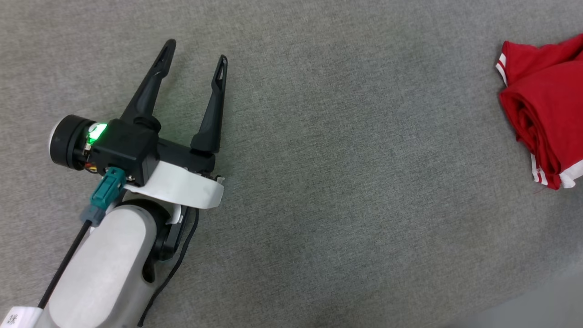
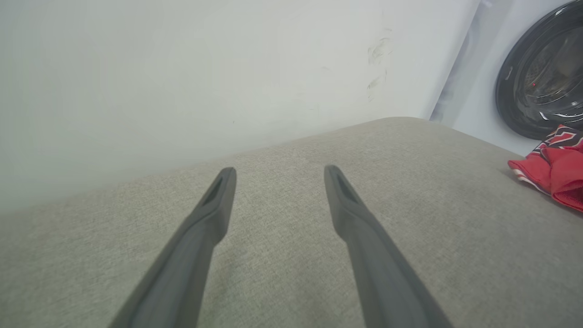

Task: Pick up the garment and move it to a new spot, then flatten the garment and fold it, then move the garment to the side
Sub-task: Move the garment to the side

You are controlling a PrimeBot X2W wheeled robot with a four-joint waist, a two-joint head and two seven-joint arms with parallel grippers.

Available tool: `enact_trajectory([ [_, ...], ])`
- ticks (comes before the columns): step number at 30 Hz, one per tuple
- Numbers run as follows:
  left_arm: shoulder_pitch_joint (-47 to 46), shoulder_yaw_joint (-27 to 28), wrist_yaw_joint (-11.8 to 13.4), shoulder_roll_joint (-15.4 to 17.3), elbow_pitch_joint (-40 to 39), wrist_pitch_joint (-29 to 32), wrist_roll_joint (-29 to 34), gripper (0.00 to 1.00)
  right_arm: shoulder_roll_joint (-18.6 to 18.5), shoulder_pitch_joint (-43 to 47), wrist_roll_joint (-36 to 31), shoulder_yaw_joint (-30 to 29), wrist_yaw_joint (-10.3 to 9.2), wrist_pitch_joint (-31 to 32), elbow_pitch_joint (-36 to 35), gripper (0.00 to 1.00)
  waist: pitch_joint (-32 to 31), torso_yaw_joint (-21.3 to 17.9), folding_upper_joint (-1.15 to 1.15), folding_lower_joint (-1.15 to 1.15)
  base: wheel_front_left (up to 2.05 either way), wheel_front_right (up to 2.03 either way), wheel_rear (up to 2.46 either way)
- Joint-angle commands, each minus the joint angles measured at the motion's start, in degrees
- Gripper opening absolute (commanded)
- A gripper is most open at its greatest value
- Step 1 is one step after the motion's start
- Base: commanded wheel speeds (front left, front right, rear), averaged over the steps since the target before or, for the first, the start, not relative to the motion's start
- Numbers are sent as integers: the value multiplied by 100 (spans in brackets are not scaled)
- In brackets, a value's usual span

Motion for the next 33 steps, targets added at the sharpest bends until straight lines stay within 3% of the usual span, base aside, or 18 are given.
enact_trajectory([
  [1,49,-6,-12,-4,34,-56,-21,100,-27,-128,-77,3,-4,-131,115,100,-94,50,0,-1,0,0,0],
  [9,395,53,103,-173,333,-378,-205,100,-119,-9,19,-131,-4,-586,192,100,-787,297,0,-1,0,0,0],
  [18,1279,276,332,-329,562,-623,-464,100,-5,730,19,-256,-4,-710,-436,100,-1720,643,0,-1,0,0,0],
  [24,1905,435,553,-398,531,-666,-559,100,247,1561,-45,-486,-4,-713,-1338,100,-2206,898,0,-1,0,0,0],
  [33,2573,831,688,-411,559,-698,-673,100,1073,2845,-478,-642,-4,-430,-3127,100,-2703,1297,0,-1,0,0,0],
])
